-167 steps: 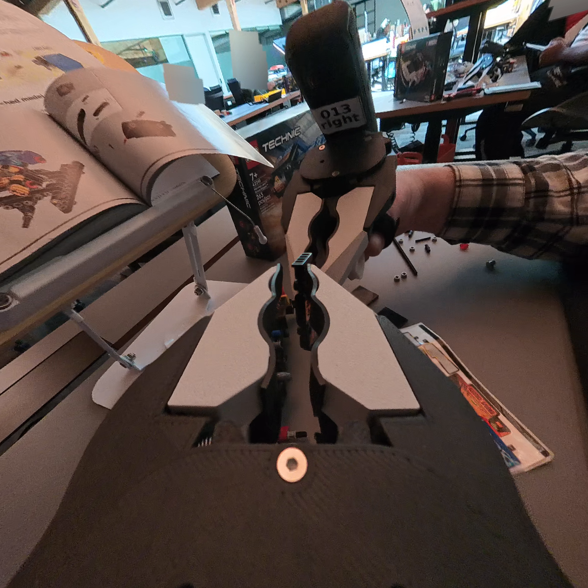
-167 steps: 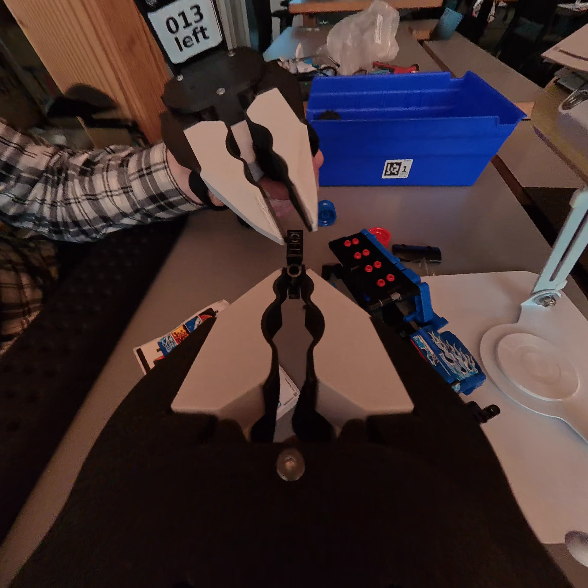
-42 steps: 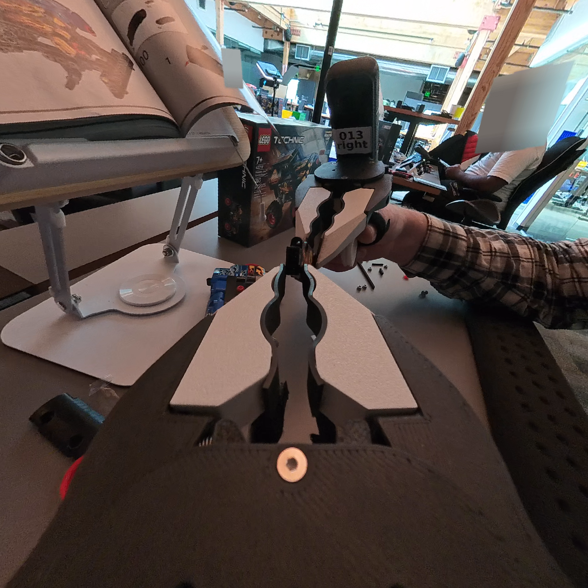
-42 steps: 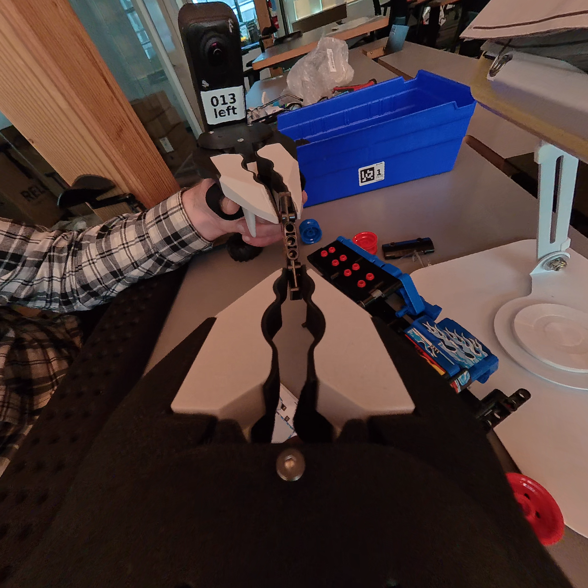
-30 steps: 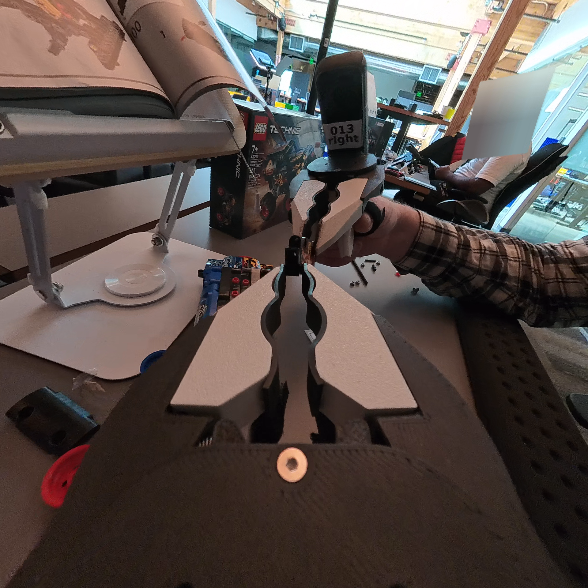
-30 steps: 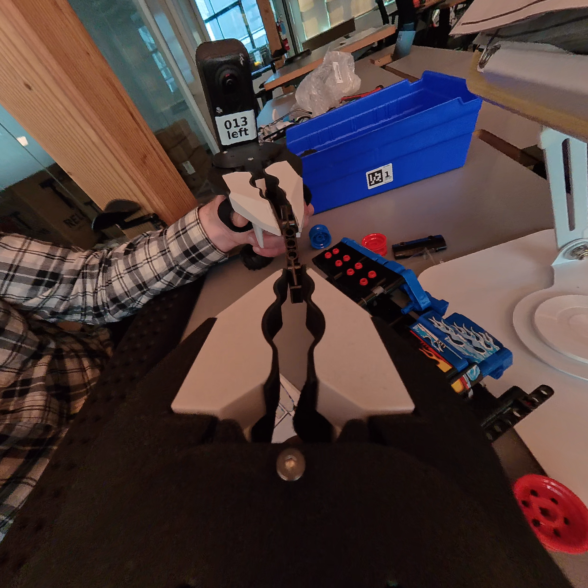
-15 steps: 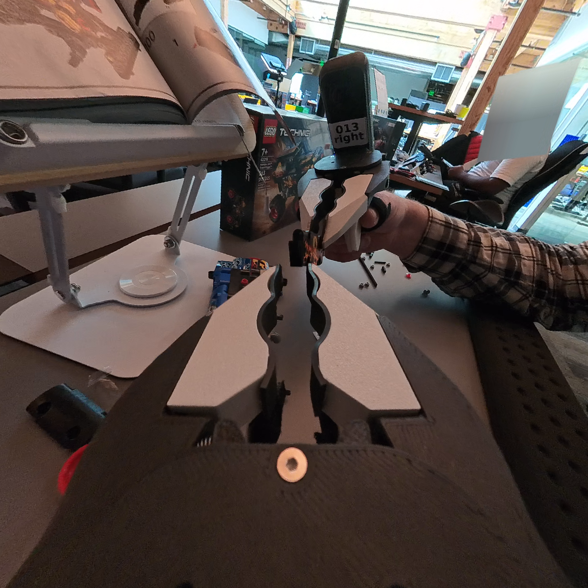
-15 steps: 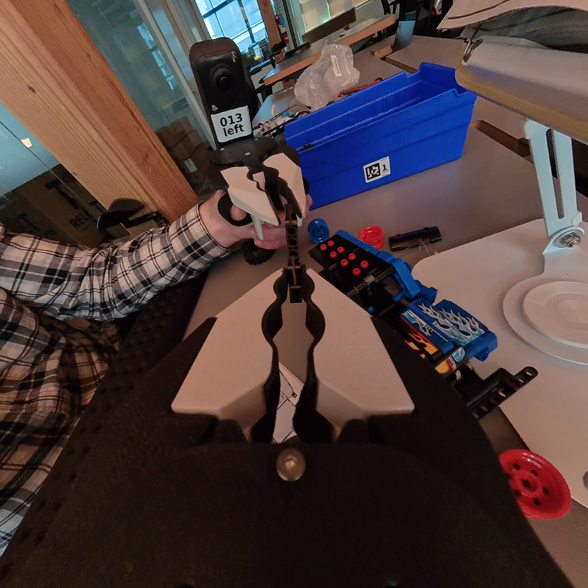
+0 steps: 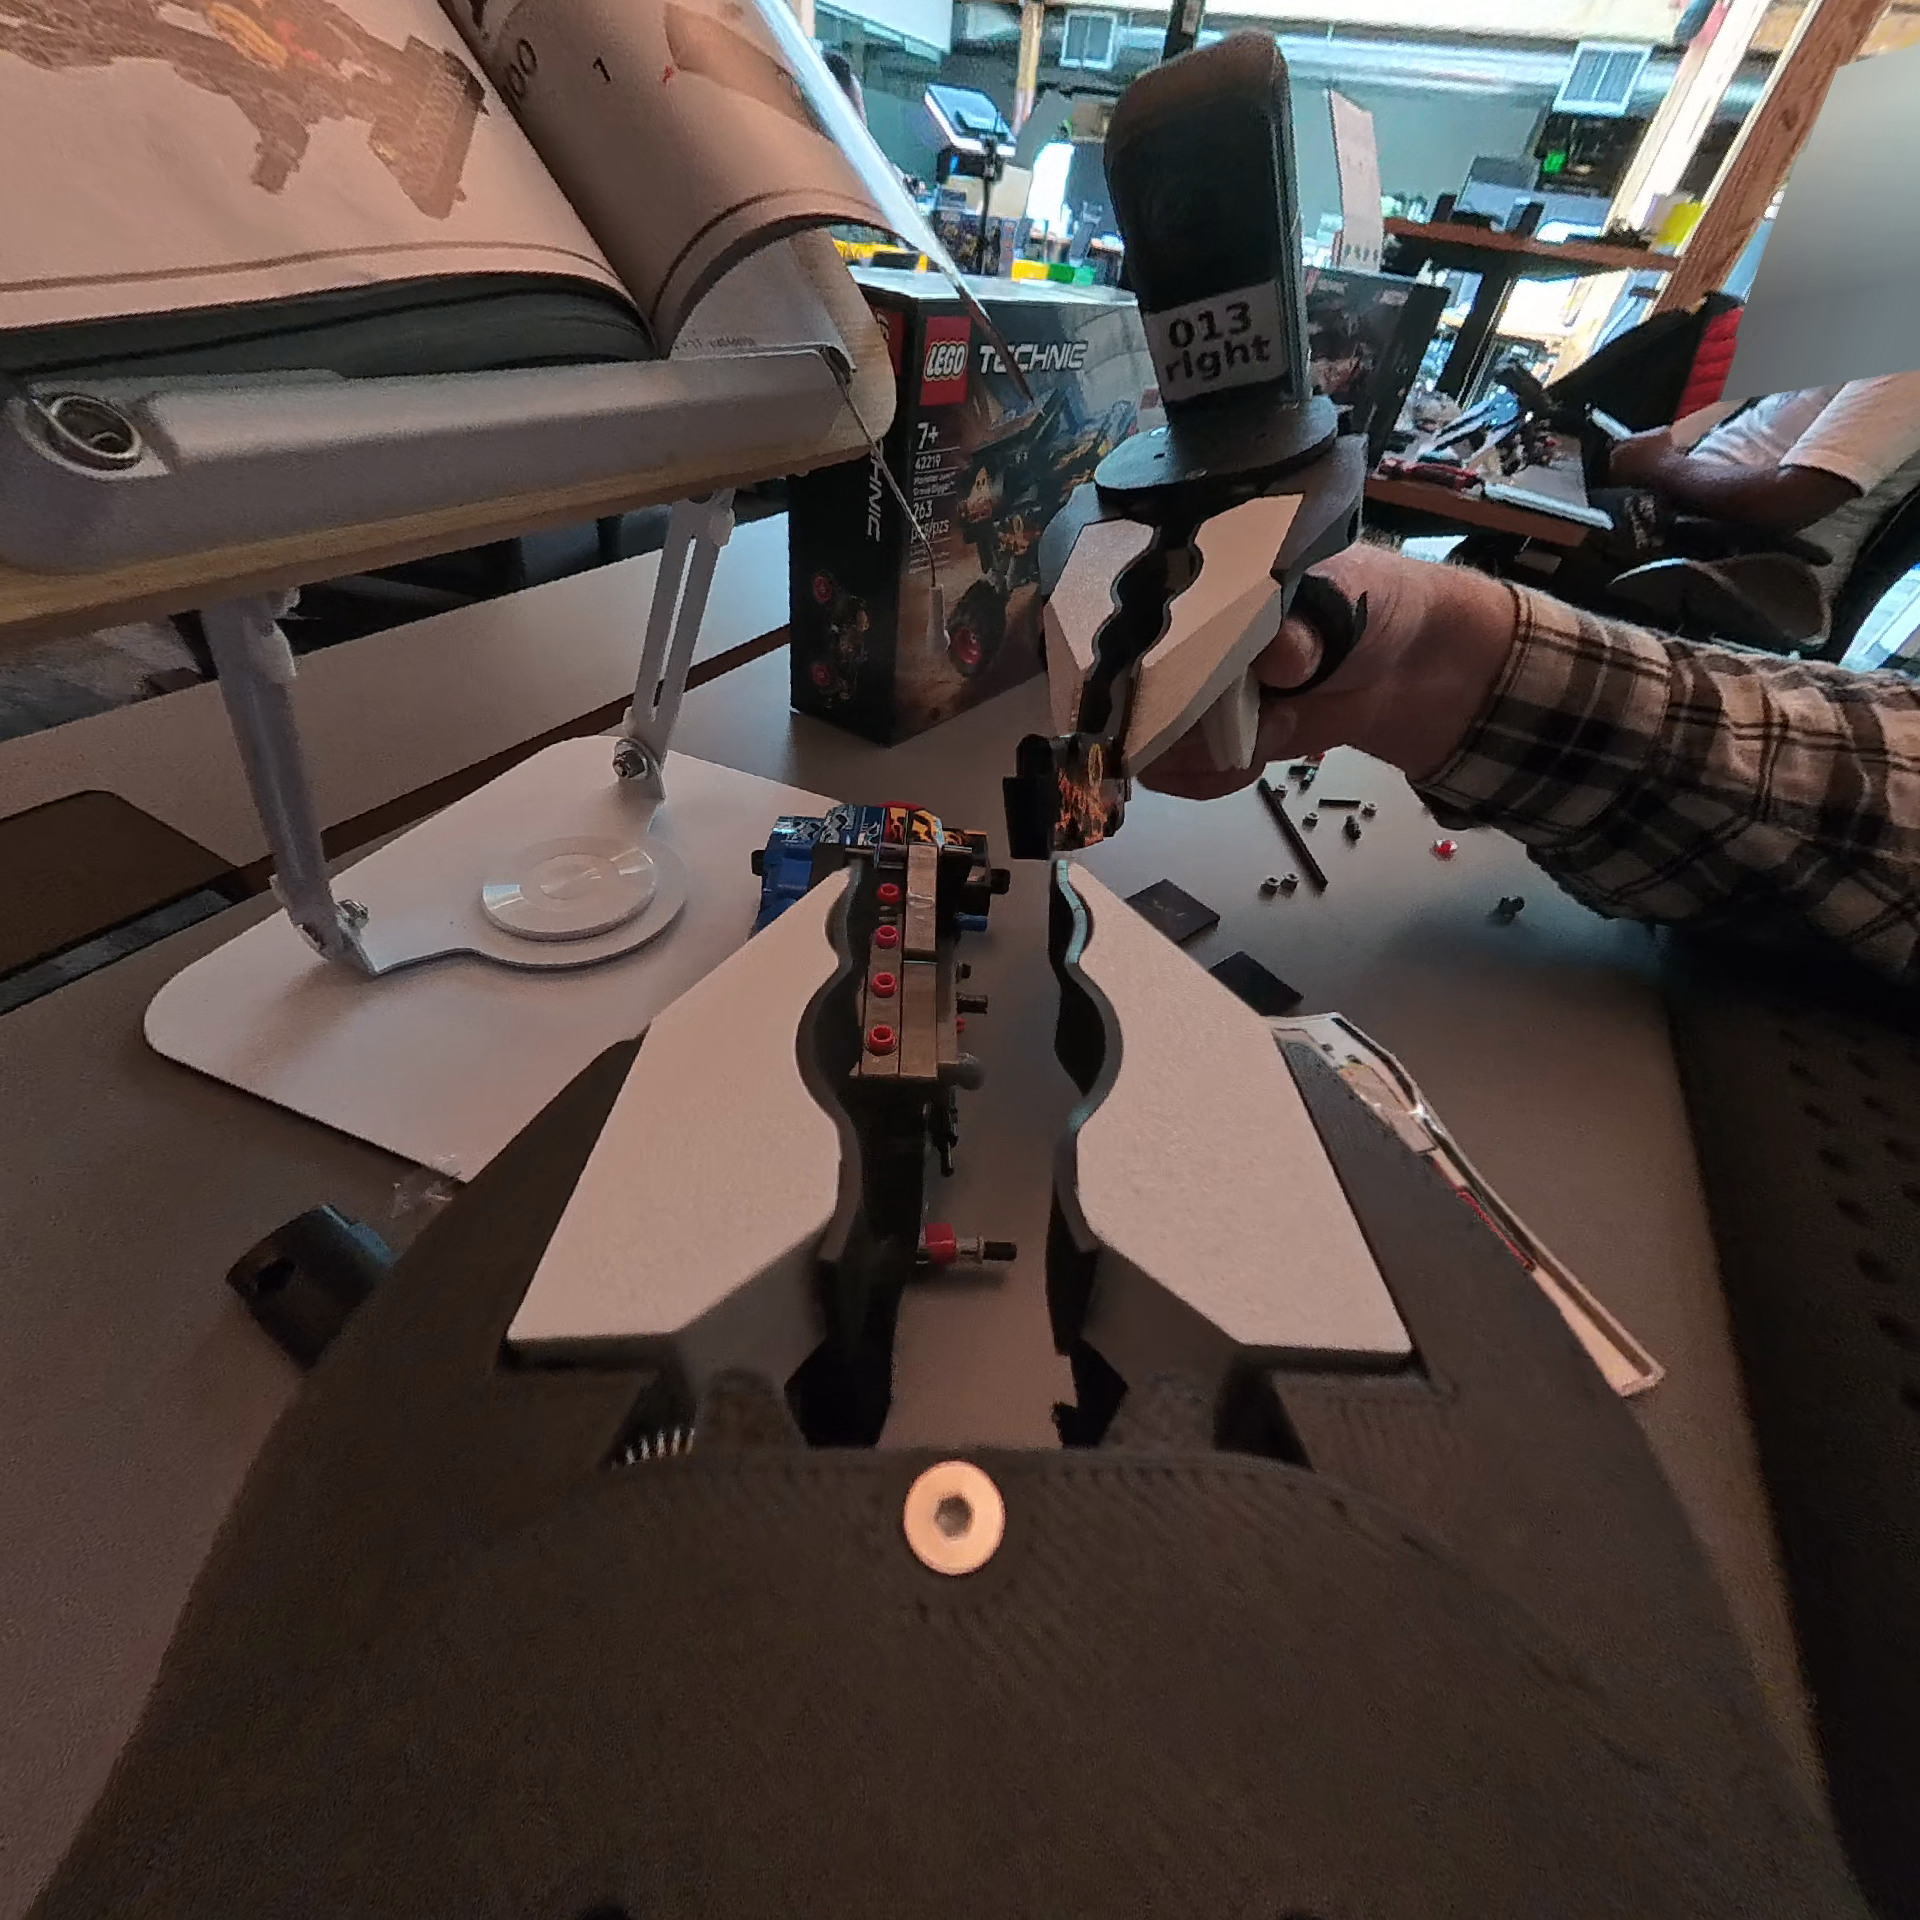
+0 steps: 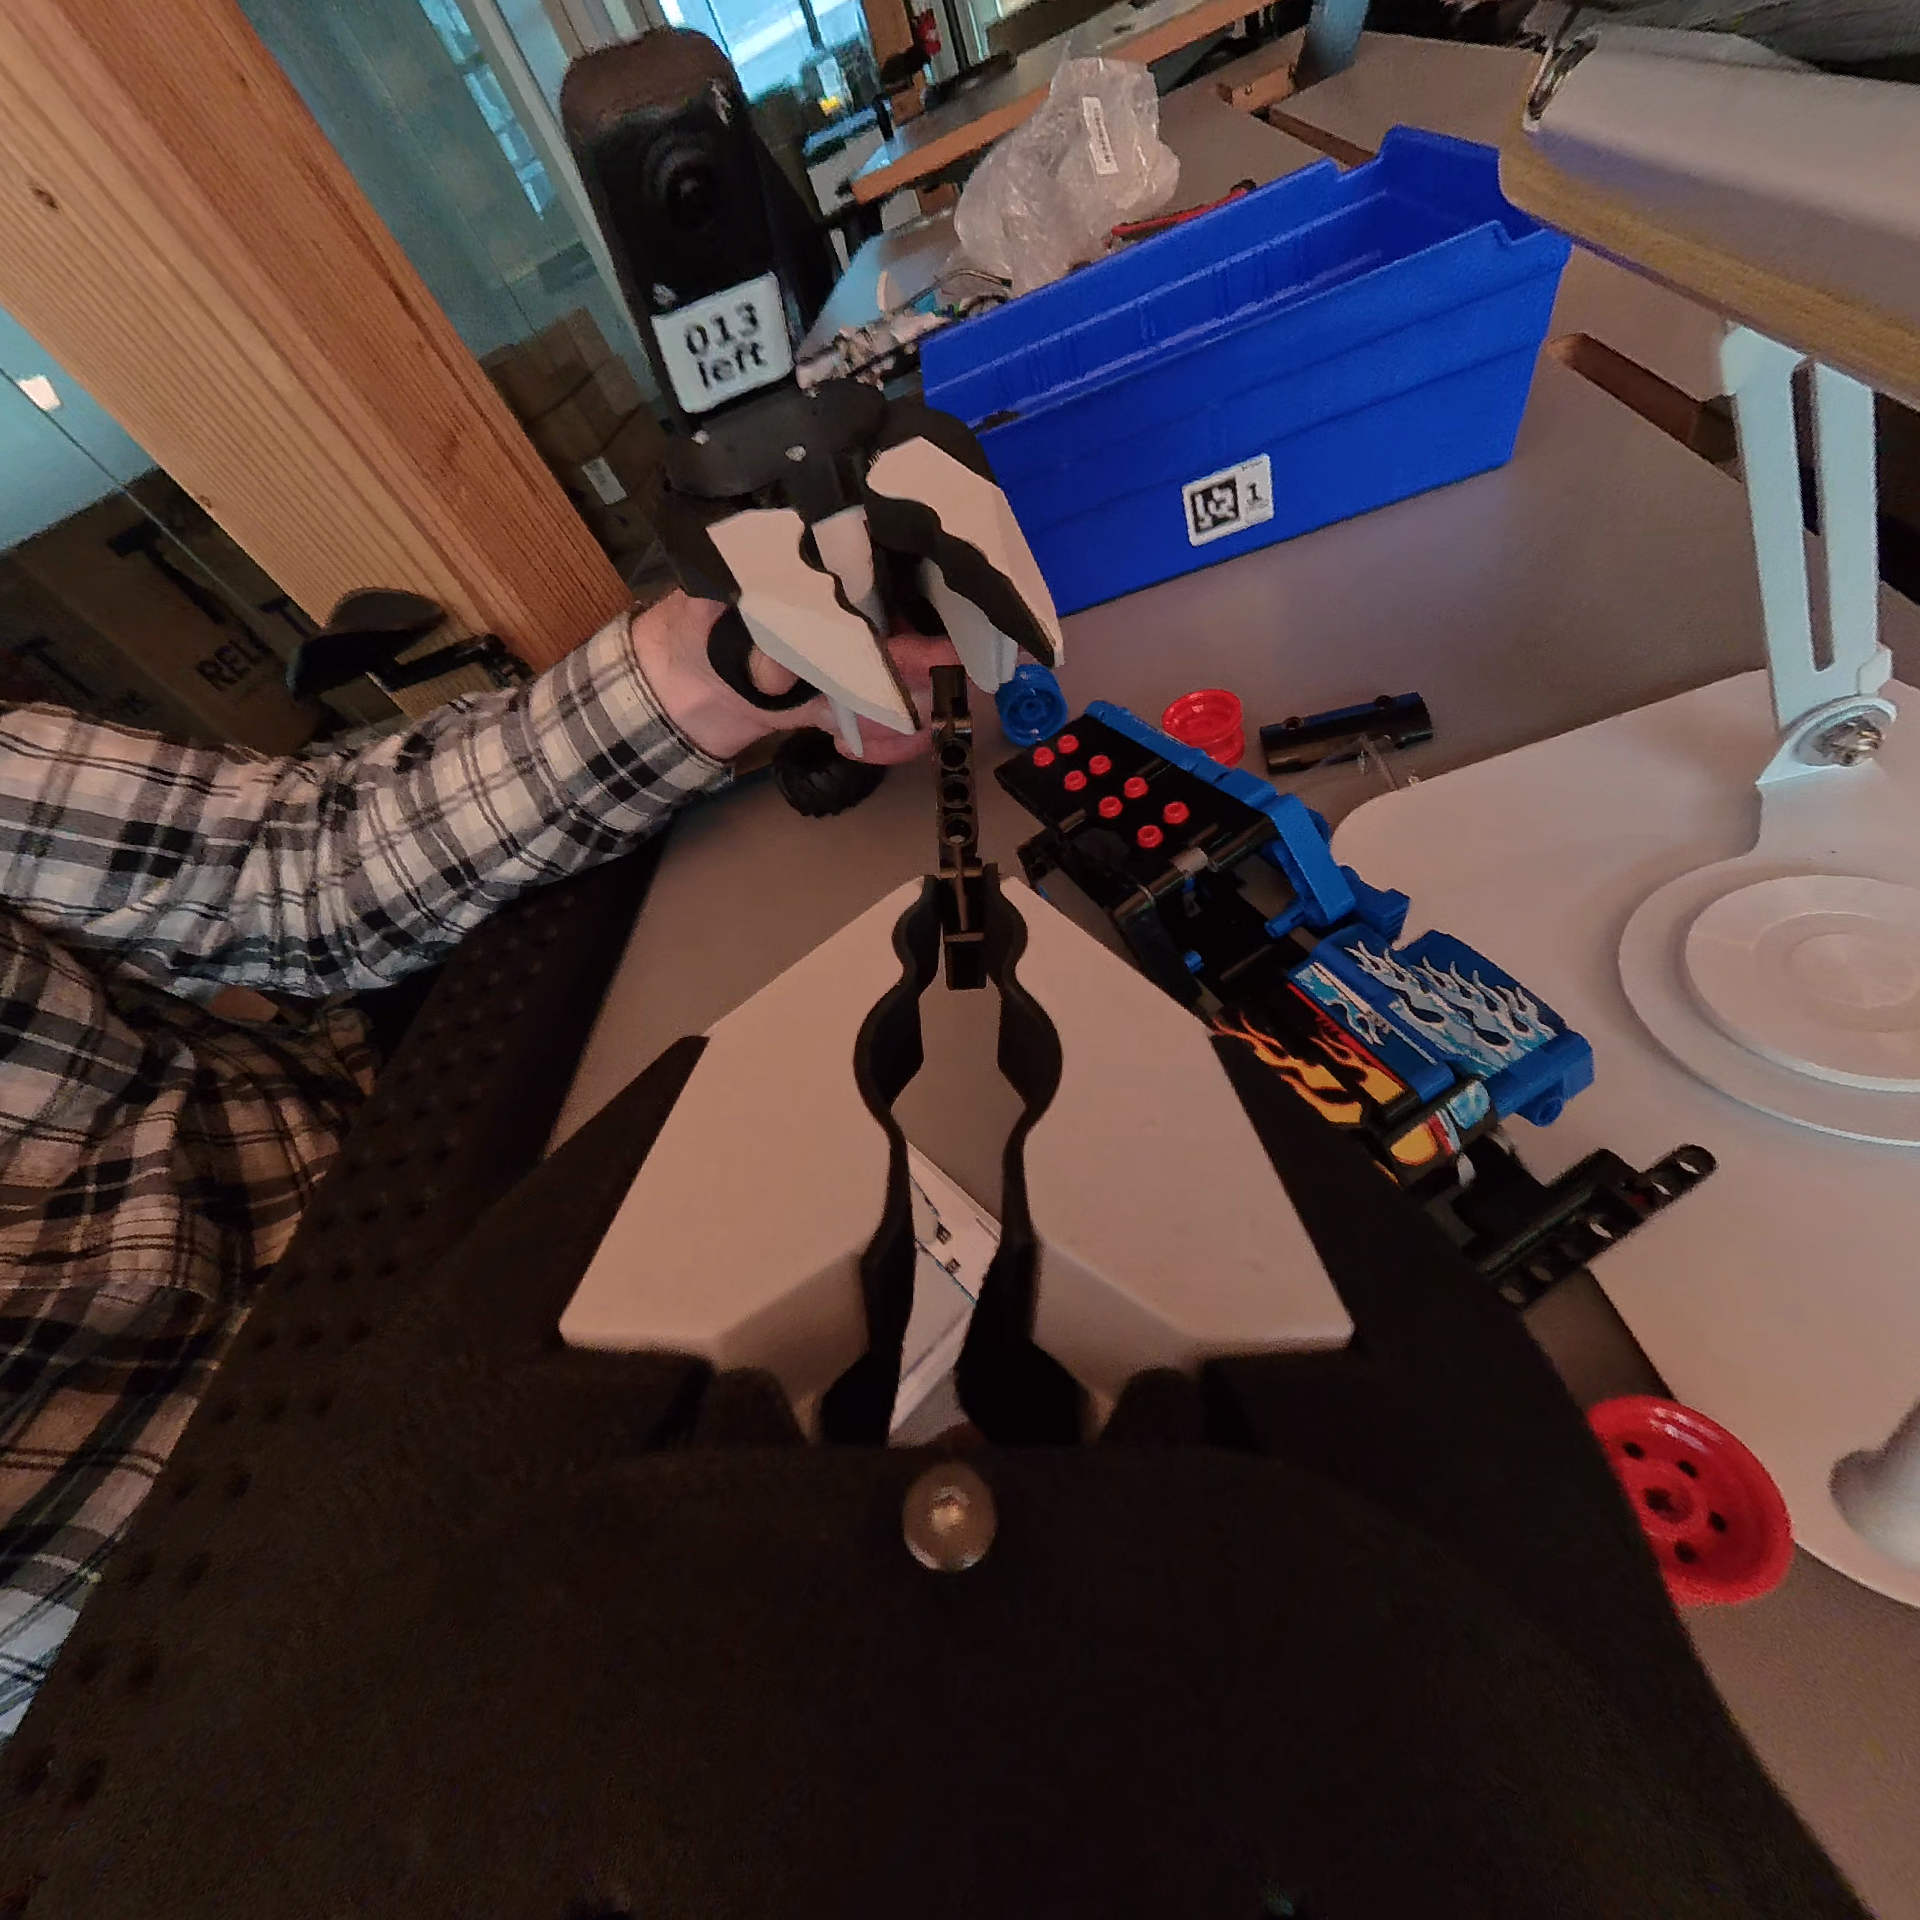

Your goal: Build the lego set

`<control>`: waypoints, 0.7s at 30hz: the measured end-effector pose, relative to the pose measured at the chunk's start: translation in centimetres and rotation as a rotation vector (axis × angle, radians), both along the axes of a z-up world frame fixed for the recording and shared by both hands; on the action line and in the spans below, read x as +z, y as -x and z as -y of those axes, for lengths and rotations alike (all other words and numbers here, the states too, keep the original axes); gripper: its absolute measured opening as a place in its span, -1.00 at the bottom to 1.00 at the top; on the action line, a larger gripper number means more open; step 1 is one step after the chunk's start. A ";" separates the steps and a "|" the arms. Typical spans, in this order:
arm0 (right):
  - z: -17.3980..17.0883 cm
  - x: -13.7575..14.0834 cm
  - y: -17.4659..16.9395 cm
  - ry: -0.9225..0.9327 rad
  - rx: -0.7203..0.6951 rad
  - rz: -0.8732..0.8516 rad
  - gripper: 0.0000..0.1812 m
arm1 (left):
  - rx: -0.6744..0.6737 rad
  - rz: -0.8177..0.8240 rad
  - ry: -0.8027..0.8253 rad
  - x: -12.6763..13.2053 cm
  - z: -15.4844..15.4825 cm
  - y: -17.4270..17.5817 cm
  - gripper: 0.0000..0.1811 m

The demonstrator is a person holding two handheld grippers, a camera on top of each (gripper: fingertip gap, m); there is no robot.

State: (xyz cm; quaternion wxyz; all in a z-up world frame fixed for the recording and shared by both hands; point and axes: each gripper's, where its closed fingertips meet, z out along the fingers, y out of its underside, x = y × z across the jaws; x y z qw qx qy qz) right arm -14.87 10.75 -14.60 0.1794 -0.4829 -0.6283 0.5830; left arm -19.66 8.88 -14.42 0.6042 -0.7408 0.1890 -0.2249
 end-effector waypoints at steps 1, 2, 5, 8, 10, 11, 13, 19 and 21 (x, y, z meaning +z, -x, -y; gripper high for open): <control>-0.2 -0.3 -0.1 -0.025 -0.006 0.012 -0.94 | 0.008 -0.015 0.002 -0.2 -0.1 0.0 -0.62; -0.4 -0.8 -0.2 -0.061 -0.012 0.029 -0.94 | 0.015 -0.027 0.005 -0.3 -0.2 0.1 -0.60; -1.2 -2.7 -0.6 -0.189 -0.026 0.094 -0.94 | 0.045 -0.083 0.014 -0.9 -0.4 0.5 -0.51; -1.5 -4.5 -1.0 -0.329 -0.014 0.150 -0.94 | 0.076 -0.198 0.039 -2.1 -0.7 0.7 -0.31; -1.3 -5.3 -1.0 -0.379 0.001 0.165 -0.94 | 0.099 -0.282 0.063 -3.1 -1.0 0.8 -0.14; -1.1 -5.5 -0.9 -0.401 0.009 0.167 -0.94 | 0.107 -0.337 0.080 -3.7 -1.1 0.8 -0.07; -0.7 -6.0 -0.7 -0.443 0.021 0.172 -0.94 | 0.132 -0.429 0.109 -4.8 -1.5 1.1 0.04; -0.6 -7.1 -0.2 -0.542 0.026 0.196 -0.94 | 0.156 -0.505 0.165 -6.7 -2.4 0.9 0.13; -0.6 -7.0 -0.1 -0.541 0.022 0.196 -0.94 | 0.165 -0.520 0.177 -7.3 -2.7 1.0 0.09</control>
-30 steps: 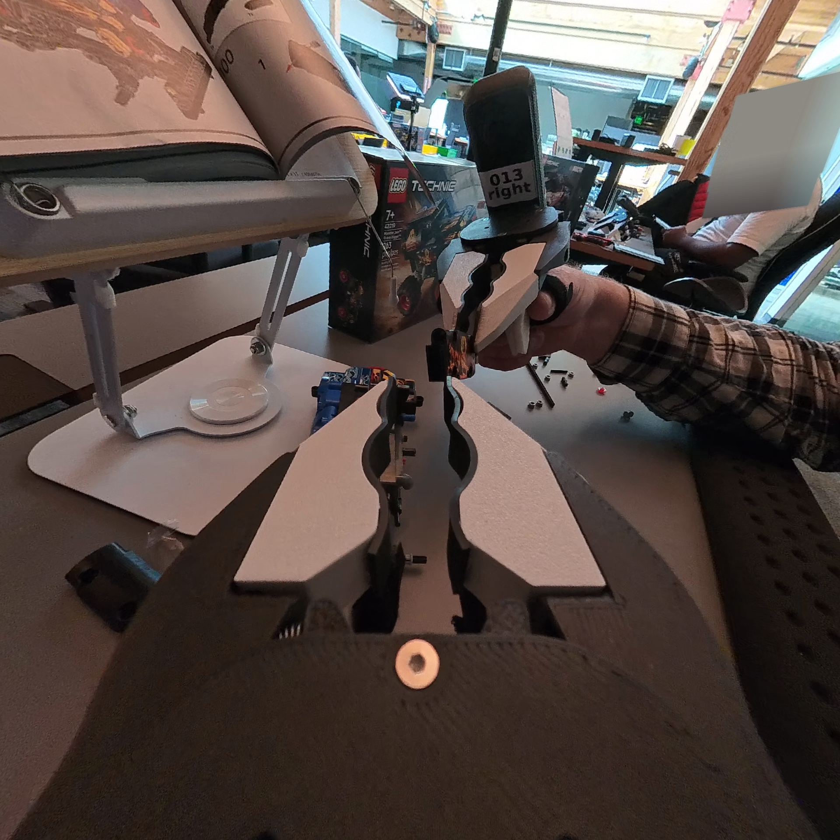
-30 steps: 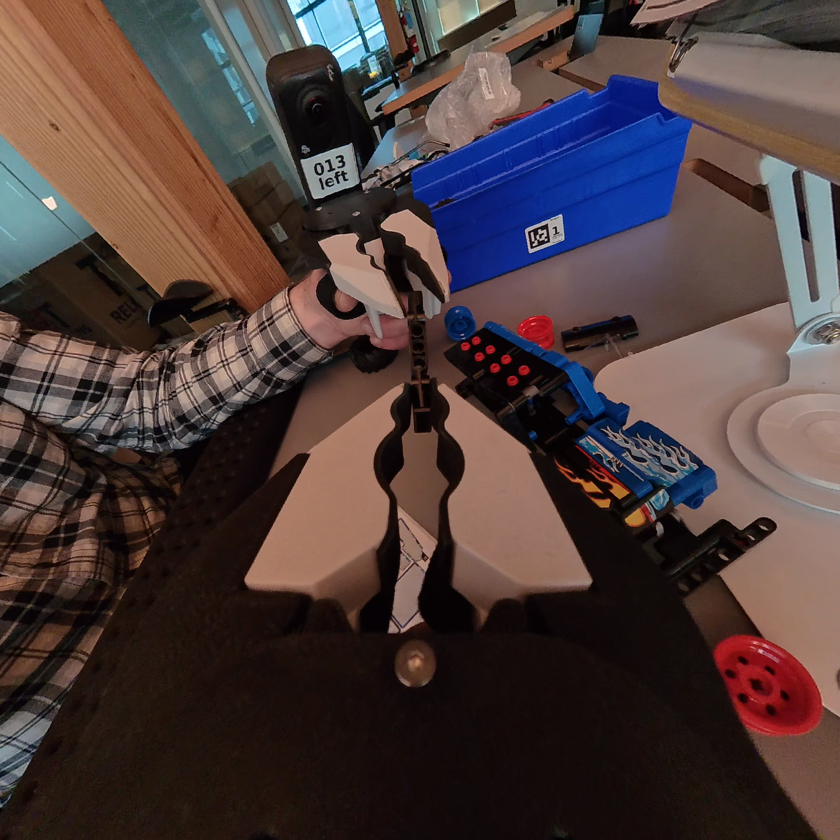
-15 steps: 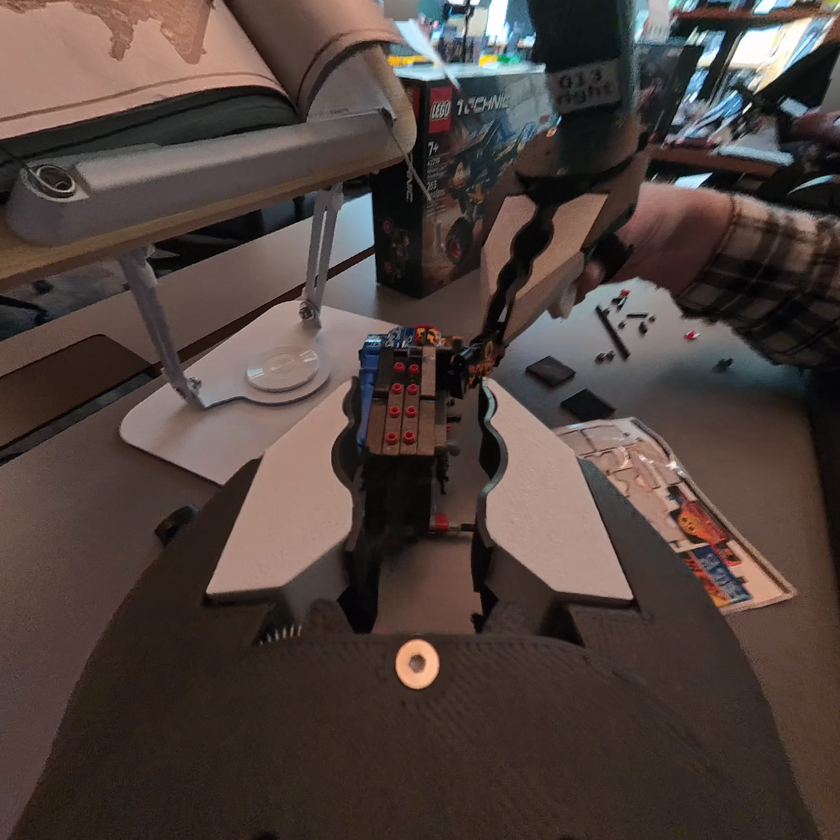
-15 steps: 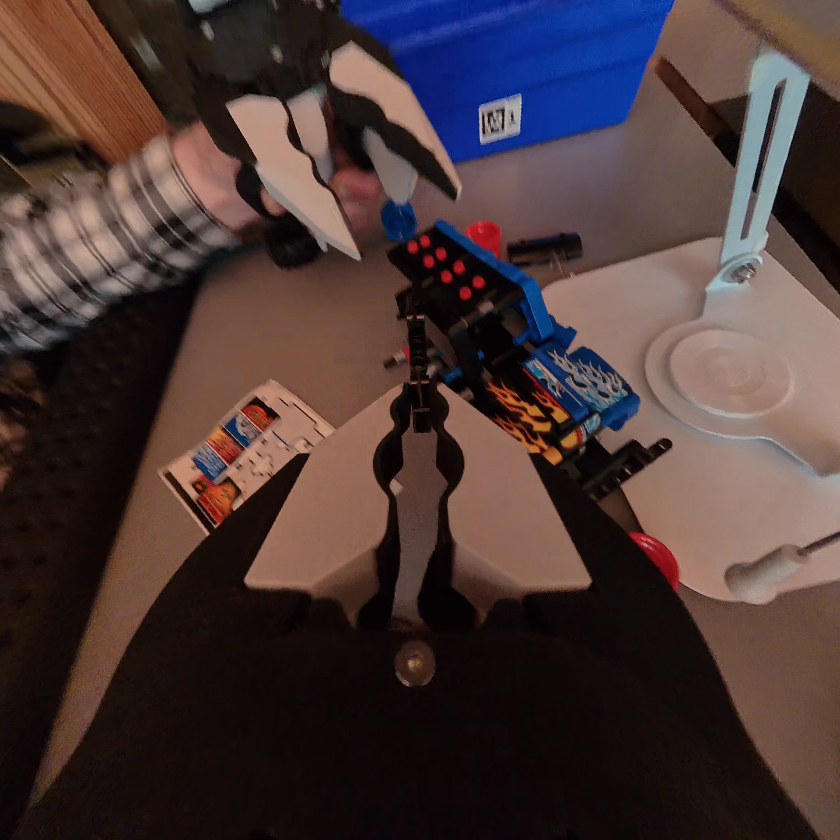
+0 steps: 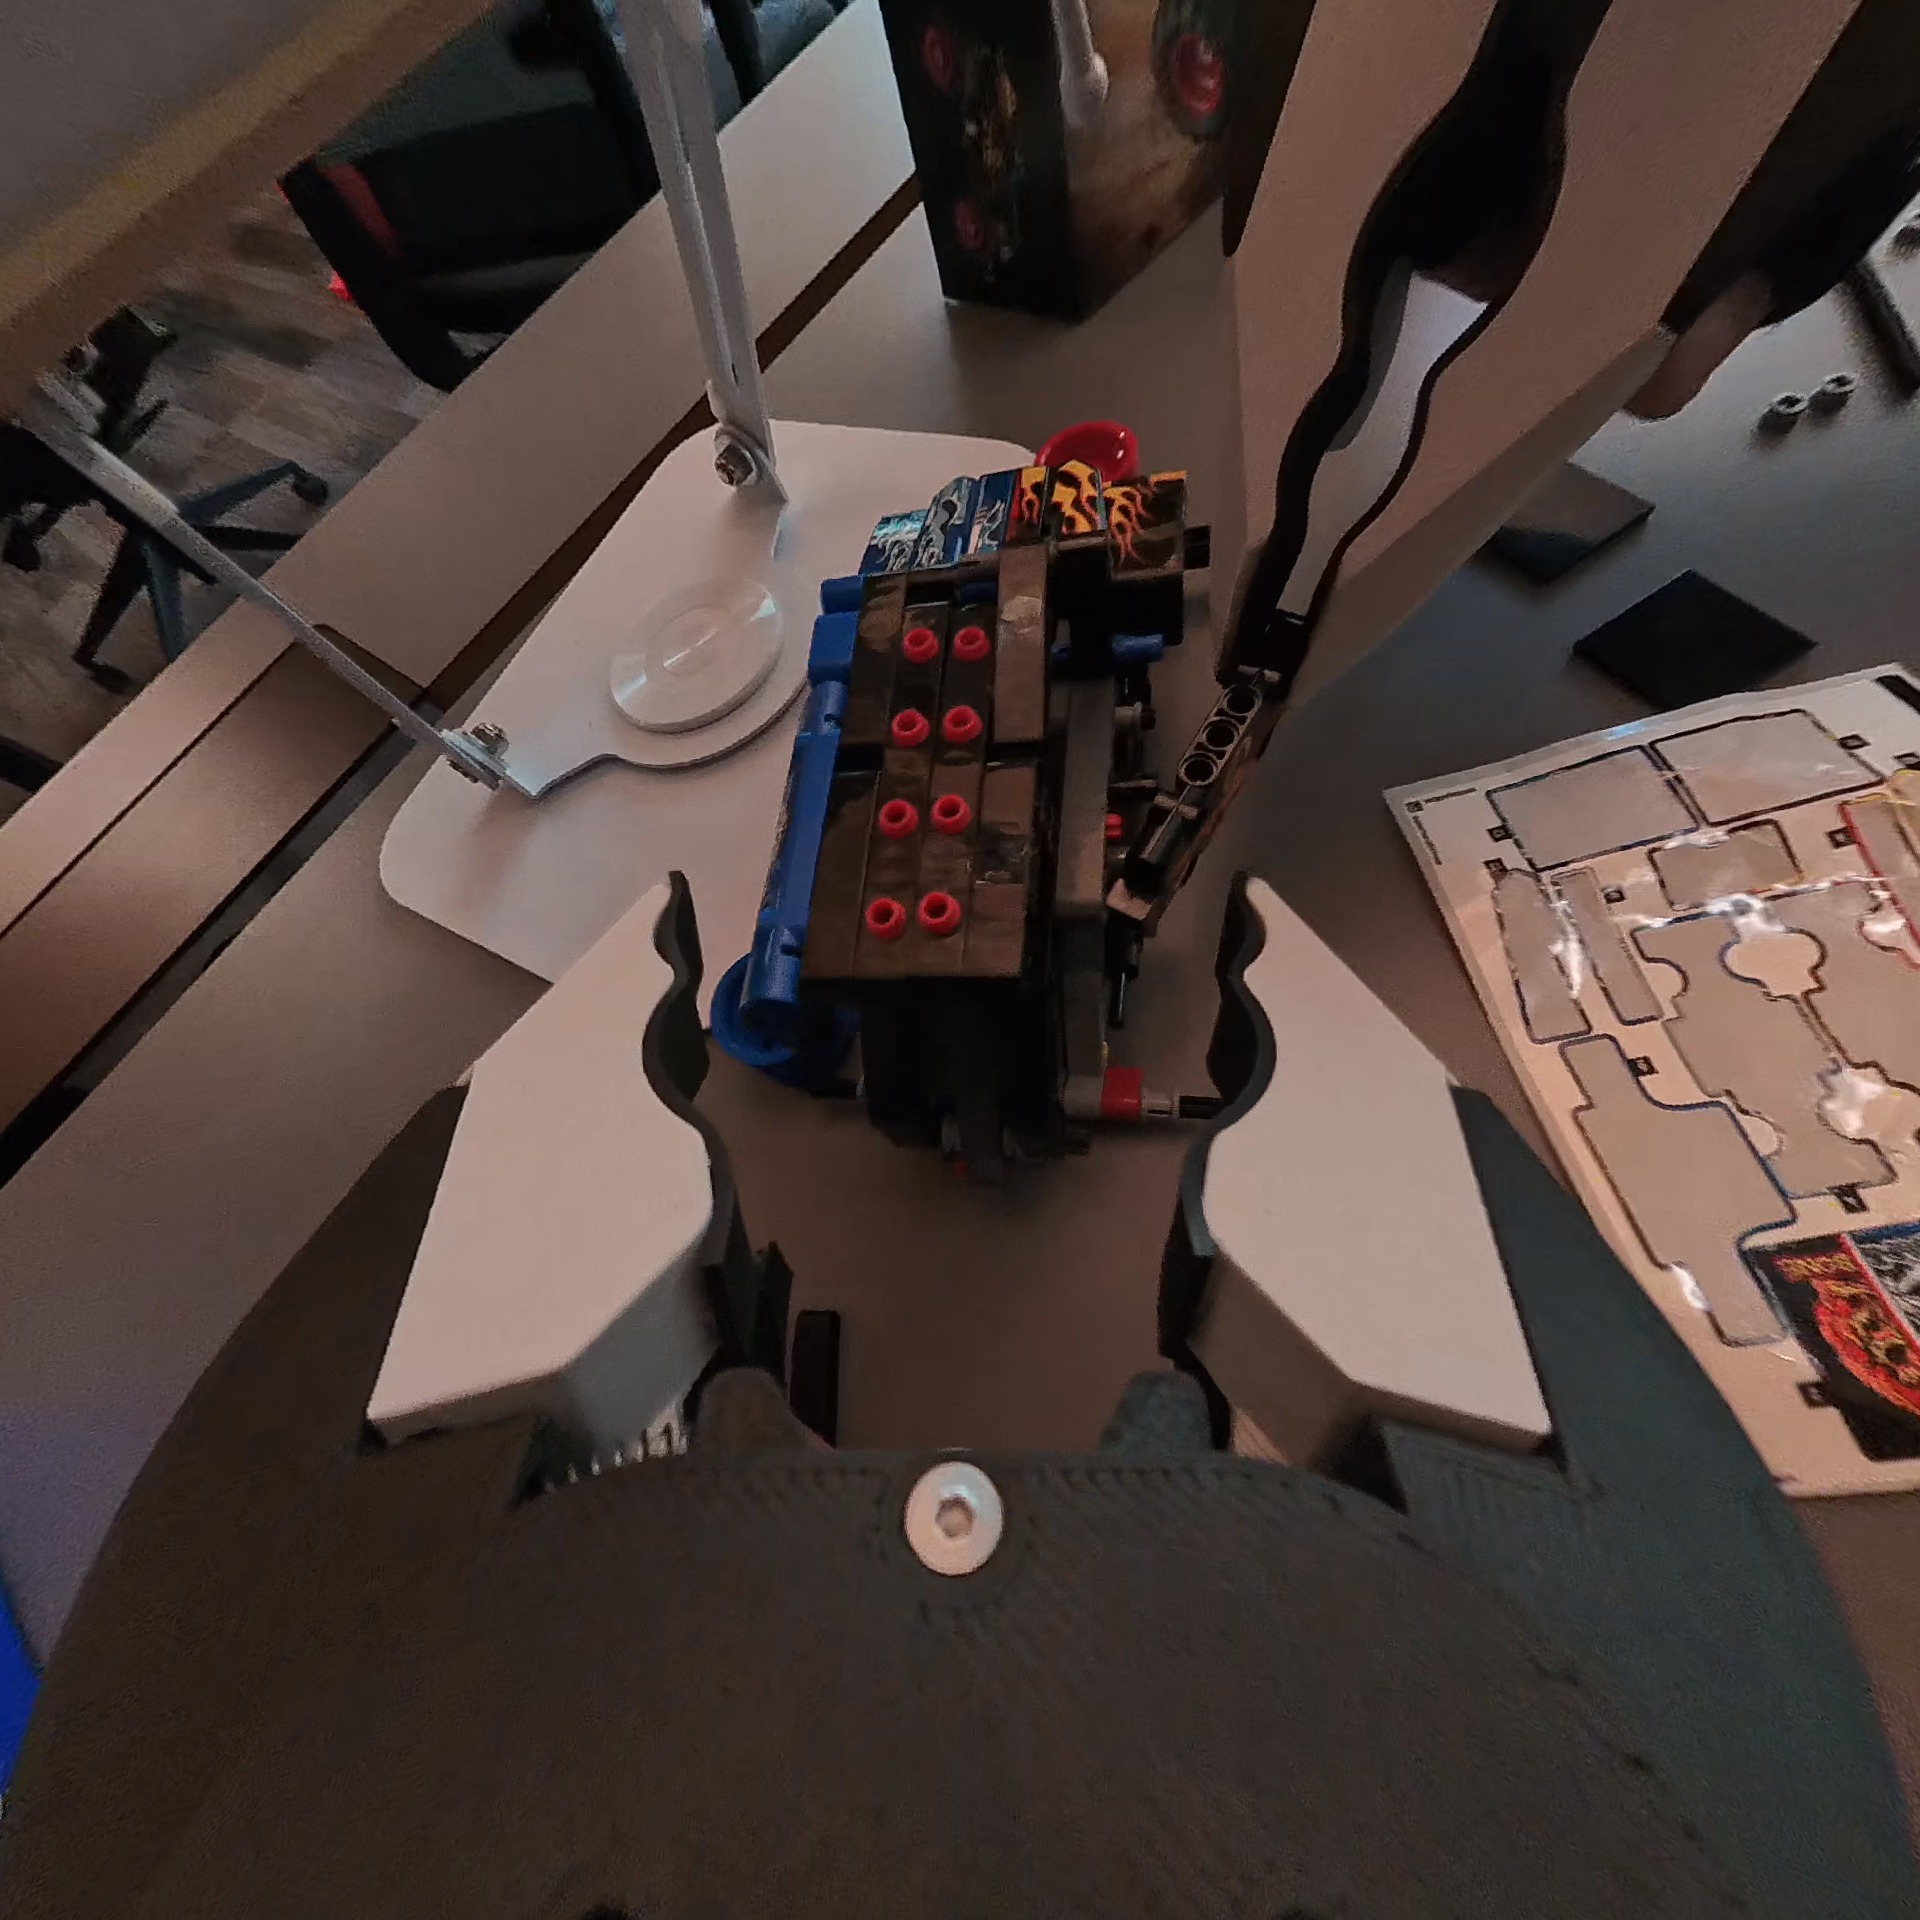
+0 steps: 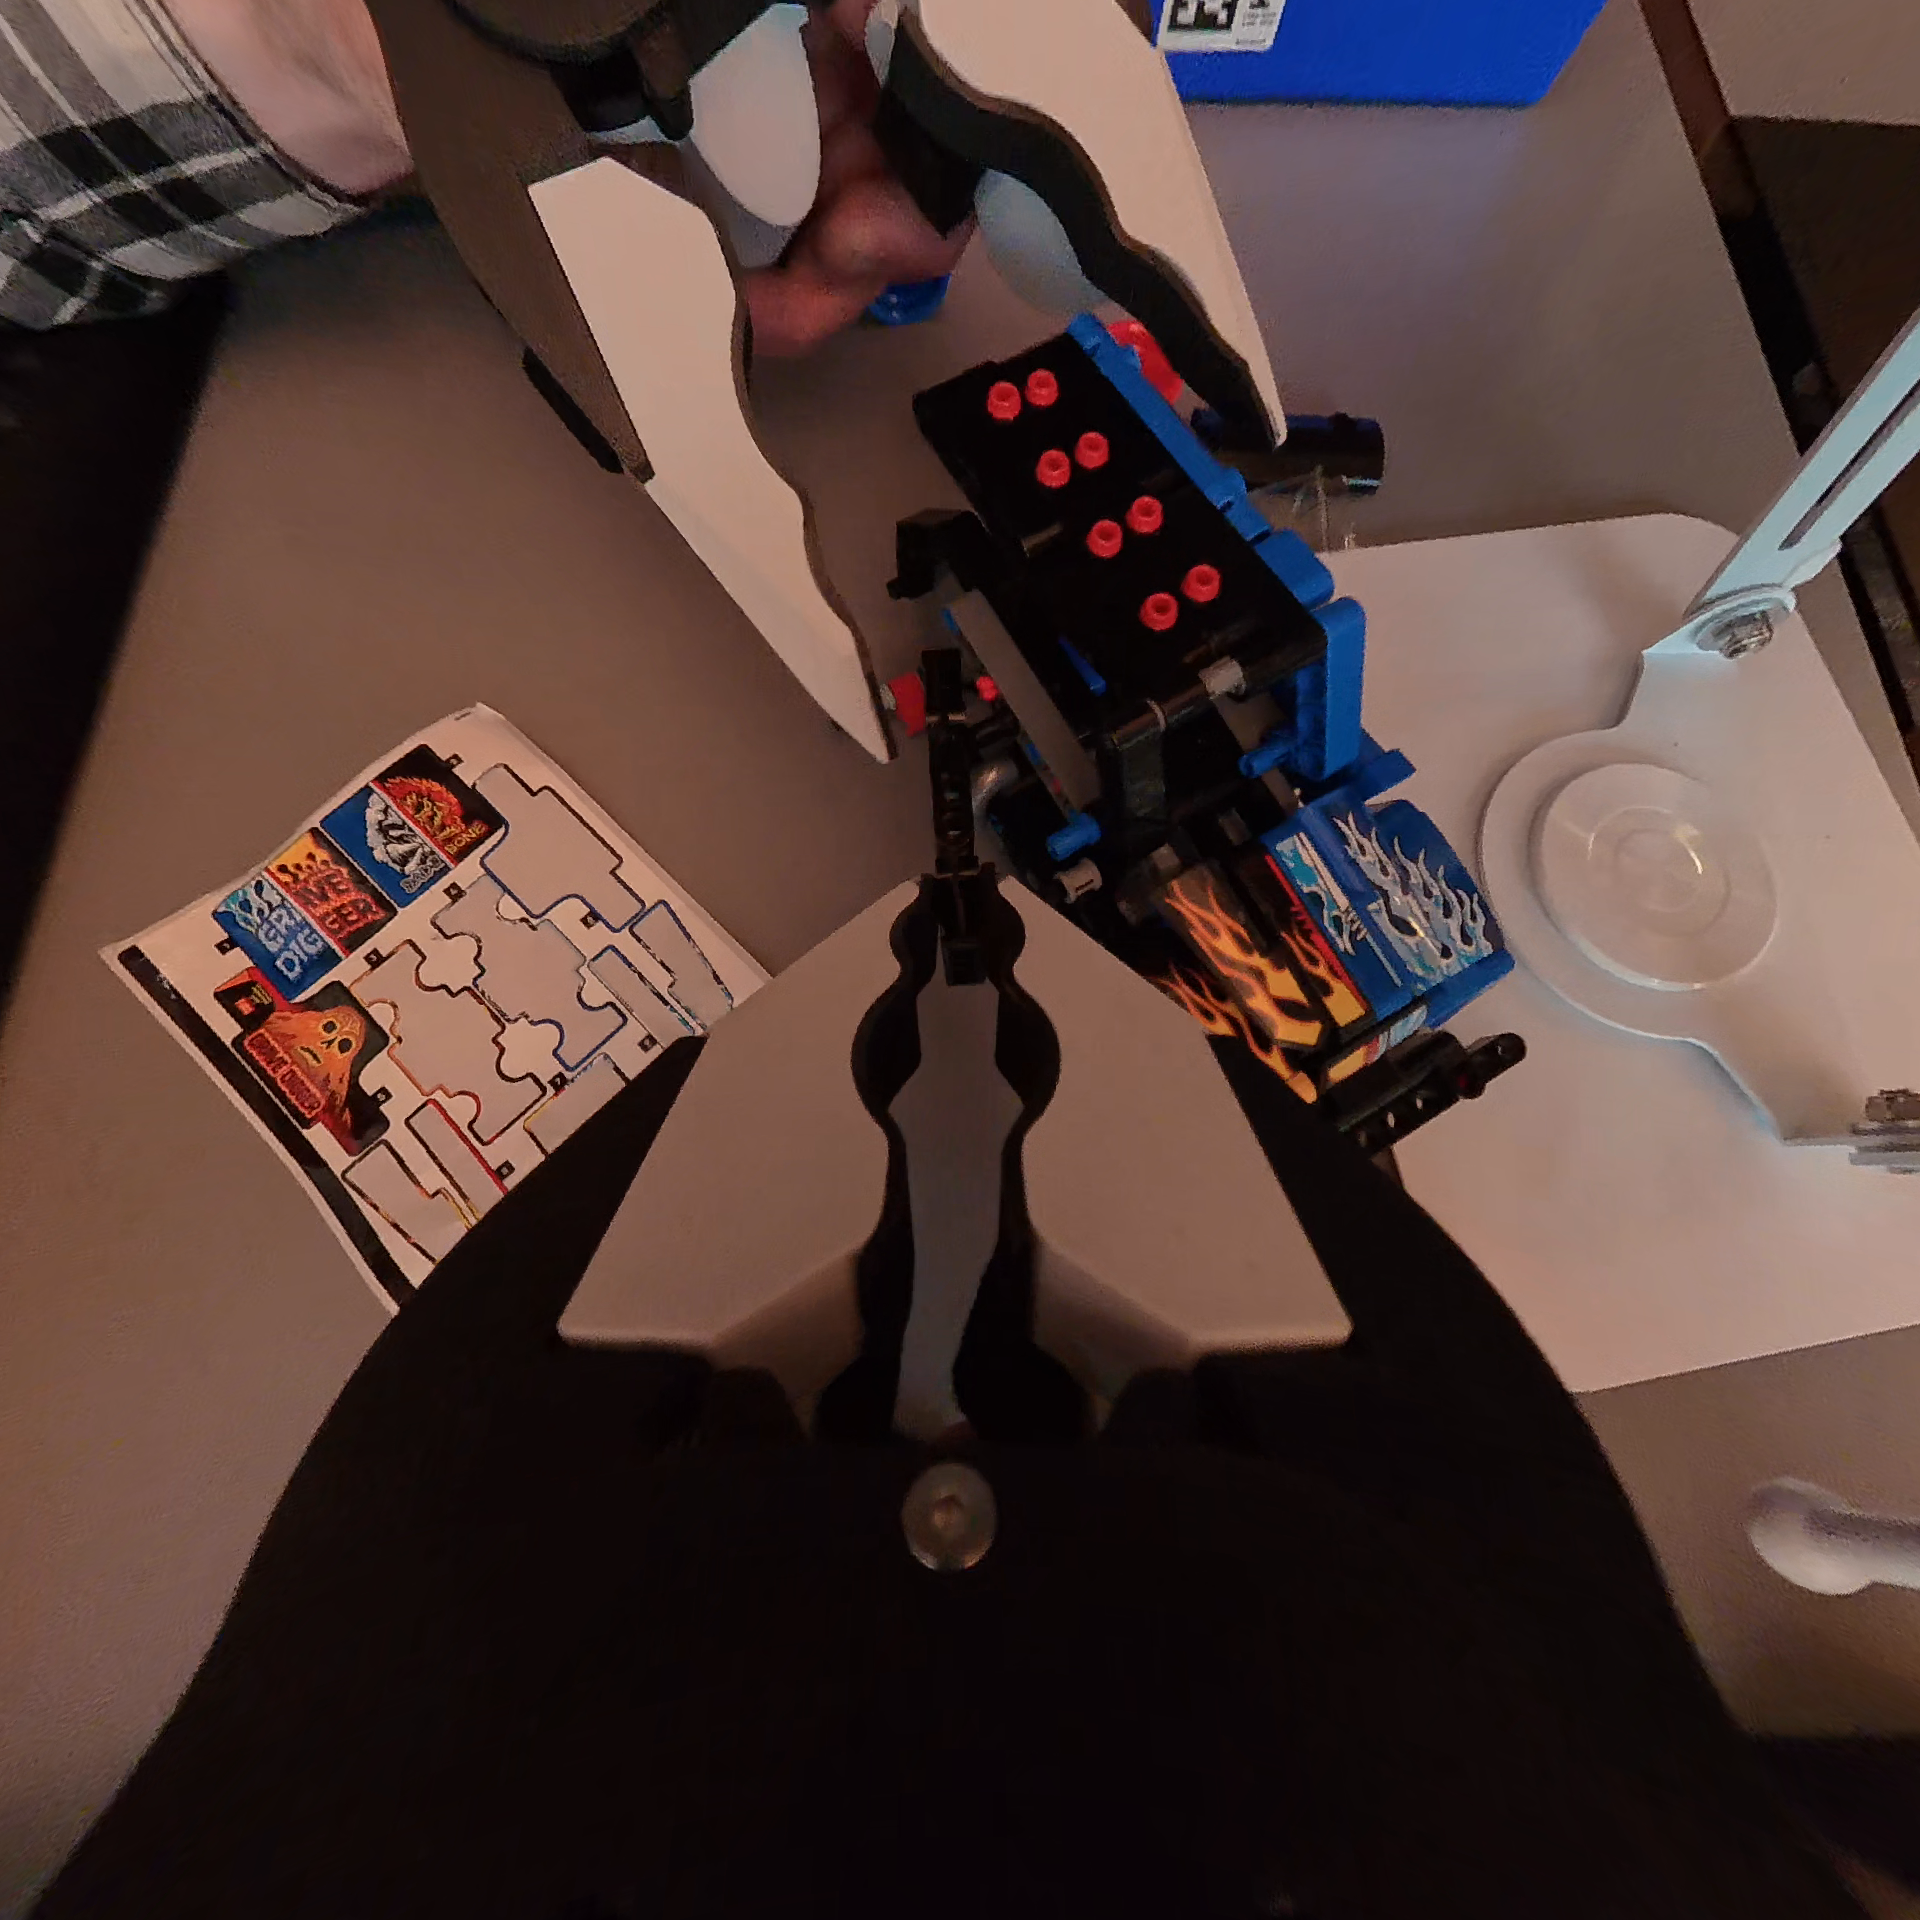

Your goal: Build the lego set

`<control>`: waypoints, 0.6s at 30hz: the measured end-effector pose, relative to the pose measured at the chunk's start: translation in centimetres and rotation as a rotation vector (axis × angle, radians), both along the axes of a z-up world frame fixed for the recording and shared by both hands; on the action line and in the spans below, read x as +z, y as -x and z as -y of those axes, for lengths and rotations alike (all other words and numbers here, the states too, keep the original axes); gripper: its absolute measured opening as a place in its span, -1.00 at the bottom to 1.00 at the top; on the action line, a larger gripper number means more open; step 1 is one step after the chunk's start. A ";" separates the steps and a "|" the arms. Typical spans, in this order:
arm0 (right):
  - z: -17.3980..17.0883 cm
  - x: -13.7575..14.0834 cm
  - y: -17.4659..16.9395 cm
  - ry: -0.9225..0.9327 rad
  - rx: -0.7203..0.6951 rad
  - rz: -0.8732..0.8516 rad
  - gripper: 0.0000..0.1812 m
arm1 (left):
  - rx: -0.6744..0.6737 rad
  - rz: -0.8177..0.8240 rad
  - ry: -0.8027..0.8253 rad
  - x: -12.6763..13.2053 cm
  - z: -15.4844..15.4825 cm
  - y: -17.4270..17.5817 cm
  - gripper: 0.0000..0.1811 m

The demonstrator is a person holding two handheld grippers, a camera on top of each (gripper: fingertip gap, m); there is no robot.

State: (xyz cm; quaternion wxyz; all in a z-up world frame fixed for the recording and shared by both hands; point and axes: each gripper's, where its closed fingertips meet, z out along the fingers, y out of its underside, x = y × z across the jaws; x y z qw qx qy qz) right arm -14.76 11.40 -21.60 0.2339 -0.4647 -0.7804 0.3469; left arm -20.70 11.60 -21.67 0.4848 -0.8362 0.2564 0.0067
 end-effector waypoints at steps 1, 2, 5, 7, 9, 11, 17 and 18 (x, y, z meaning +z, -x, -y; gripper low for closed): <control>-0.1 -0.2 0.0 -0.003 -0.005 0.010 -0.94 | 0.010 -0.011 0.002 -0.2 -0.2 0.2 0.07; -0.3 -0.3 -0.1 -0.002 -0.007 0.014 -0.94 | 0.015 -0.015 0.001 -0.3 -0.3 0.2 0.05; -0.4 -0.1 0.0 0.028 -0.013 -0.001 -0.94 | 0.006 0.013 -0.015 -0.1 -0.6 -0.2 -0.02; -0.7 -0.1 0.1 0.039 -0.023 -0.004 -0.94 | 0.010 0.006 -0.025 -0.1 -0.8 -0.2 -0.04; -0.8 0.0 0.1 0.059 -0.022 -0.012 -0.94 | 0.013 0.011 -0.032 -0.1 -1.0 -0.2 -0.05; -0.8 0.0 0.0 0.066 -0.014 -0.018 -0.94 | 0.009 0.011 -0.037 0.0 -1.1 -0.2 -0.05; -0.8 0.0 -0.2 0.091 0.012 -0.024 -0.94 | -0.003 0.000 -0.048 0.1 -1.2 -0.5 -0.03; -0.9 0.0 -0.3 0.092 0.014 -0.024 -0.94 | -0.003 -0.001 -0.047 0.1 -1.2 -0.6 -0.02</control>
